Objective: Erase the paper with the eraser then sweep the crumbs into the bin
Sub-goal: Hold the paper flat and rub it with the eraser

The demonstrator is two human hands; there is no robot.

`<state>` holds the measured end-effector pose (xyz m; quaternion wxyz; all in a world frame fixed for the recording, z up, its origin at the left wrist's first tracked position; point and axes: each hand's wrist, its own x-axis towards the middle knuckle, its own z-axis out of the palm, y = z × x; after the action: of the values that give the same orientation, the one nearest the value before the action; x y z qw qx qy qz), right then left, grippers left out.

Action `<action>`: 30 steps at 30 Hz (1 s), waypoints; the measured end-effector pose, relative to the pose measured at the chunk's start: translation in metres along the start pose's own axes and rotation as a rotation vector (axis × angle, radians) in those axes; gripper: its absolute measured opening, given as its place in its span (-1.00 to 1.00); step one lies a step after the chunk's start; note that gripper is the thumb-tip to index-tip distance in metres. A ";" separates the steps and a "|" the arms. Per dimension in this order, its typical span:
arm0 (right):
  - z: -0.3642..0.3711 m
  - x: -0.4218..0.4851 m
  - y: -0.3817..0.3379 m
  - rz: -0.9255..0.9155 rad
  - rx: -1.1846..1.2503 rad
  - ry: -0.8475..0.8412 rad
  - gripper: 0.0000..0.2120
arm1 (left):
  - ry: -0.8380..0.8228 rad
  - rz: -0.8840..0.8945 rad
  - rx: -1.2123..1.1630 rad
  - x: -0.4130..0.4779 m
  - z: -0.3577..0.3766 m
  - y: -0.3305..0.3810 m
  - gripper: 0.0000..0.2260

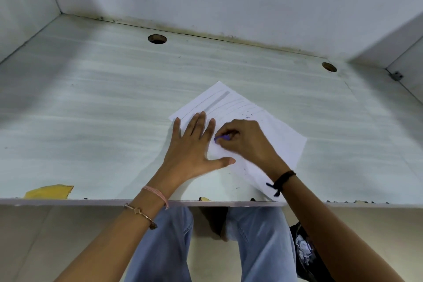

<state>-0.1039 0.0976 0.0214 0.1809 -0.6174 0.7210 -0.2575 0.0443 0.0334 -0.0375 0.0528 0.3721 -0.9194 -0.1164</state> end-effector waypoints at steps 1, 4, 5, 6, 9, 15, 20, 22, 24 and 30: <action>-0.004 0.007 0.006 0.040 0.014 0.055 -0.92 | -0.005 0.000 -0.006 0.000 0.000 0.000 0.01; -0.009 0.016 0.009 0.094 -0.008 0.148 -0.91 | -0.008 0.003 -0.013 -0.001 0.001 0.000 0.01; -0.006 0.013 0.005 0.059 -0.033 0.113 -0.92 | -0.005 0.003 -0.011 0.000 0.001 0.000 0.01; -0.002 0.009 0.001 0.008 -0.053 0.054 -0.92 | -0.002 0.004 -0.004 0.001 0.001 0.000 0.02; -0.006 0.007 0.005 0.014 -0.039 0.022 -0.93 | 0.001 0.004 0.006 0.001 0.001 -0.001 0.02; 0.000 0.004 -0.001 0.013 -0.054 0.020 -0.93 | 0.002 0.011 0.010 0.000 0.002 0.000 0.01; -0.017 0.016 0.020 0.136 -0.008 0.152 -0.93 | -0.019 0.007 0.021 0.000 -0.001 0.000 0.01; -0.011 0.016 0.017 0.122 -0.010 0.182 -0.92 | -0.017 0.007 0.014 0.000 0.000 0.001 0.01; 0.004 0.004 0.002 0.021 -0.042 0.081 -0.91 | 0.001 0.010 0.012 0.000 0.001 0.000 0.02; -0.012 0.017 0.025 0.120 0.030 0.168 -0.95 | -0.017 0.007 0.012 0.000 0.000 0.000 0.00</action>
<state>-0.1335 0.0856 0.0174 0.1438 -0.5464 0.7655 -0.3077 0.0443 0.0334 -0.0376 0.0433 0.3682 -0.9218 -0.1136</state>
